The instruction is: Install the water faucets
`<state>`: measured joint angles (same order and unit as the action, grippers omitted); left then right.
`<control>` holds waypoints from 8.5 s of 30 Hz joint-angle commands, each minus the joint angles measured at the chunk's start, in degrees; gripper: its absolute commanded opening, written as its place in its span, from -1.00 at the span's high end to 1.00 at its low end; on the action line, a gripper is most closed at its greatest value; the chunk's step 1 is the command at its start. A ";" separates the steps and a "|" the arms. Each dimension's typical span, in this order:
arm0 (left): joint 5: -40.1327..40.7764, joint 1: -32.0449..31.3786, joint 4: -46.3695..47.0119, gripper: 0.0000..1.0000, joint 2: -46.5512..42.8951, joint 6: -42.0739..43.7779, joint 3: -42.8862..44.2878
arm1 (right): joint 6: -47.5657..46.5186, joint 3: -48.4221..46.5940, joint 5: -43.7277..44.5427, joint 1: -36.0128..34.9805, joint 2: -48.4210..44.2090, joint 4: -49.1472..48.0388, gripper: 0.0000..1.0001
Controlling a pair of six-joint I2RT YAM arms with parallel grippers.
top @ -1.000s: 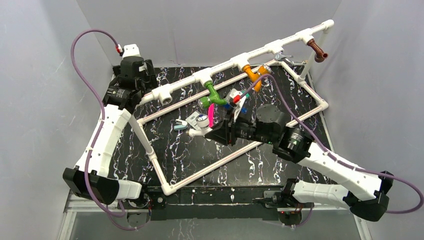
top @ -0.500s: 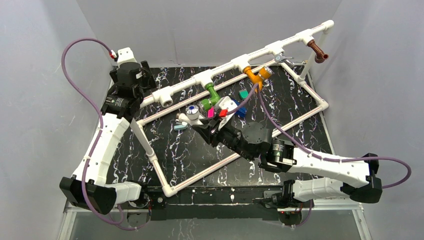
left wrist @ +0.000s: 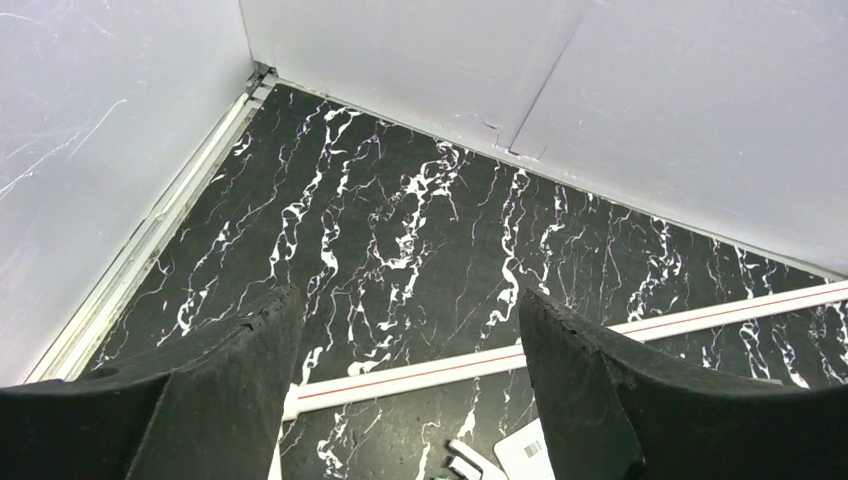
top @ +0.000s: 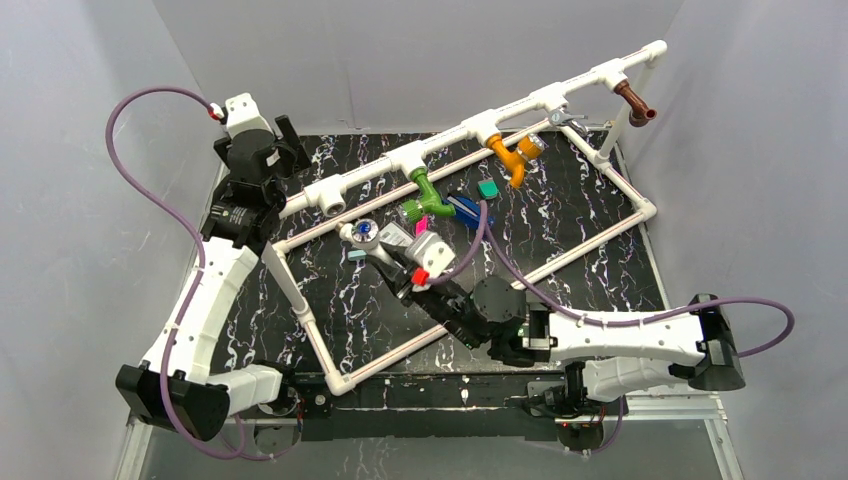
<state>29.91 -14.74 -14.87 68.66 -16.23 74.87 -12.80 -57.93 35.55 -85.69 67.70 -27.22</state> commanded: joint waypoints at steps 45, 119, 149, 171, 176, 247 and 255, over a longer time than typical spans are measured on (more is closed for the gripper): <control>-5.83 0.47 0.72 -0.48 -4.02 4.01 -15.73 | -40.34 -11.02 22.85 -8.19 15.54 -20.61 0.97; -7.50 1.62 0.60 -0.48 -4.50 3.57 -16.49 | 2.15 -15.91 21.56 -3.00 22.03 -11.85 0.97; -7.85 1.64 0.62 -0.48 -4.68 3.48 -16.77 | 50.93 -14.64 16.63 1.82 18.47 -1.17 0.97; -8.36 1.64 0.62 -0.48 -4.99 3.22 -16.96 | 82.65 -10.32 11.67 4.67 17.61 0.66 0.97; -8.25 1.63 0.54 -0.48 -5.03 3.31 -17.02 | 91.34 -8.31 9.76 5.48 17.46 -0.26 0.97; -6.19 1.66 0.19 -0.49 -4.11 4.19 -17.35 | 68.64 1.75 -6.87 6.04 -0.22 0.10 -0.62; -6.09 1.65 0.01 -0.49 -3.89 4.19 -17.27 | 47.36 0.15 -12.96 6.09 -6.90 10.71 -0.56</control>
<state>21.02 -13.41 3.03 60.55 -12.16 64.38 48.84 -55.22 26.57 -79.83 63.68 -22.94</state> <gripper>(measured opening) 0.745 0.792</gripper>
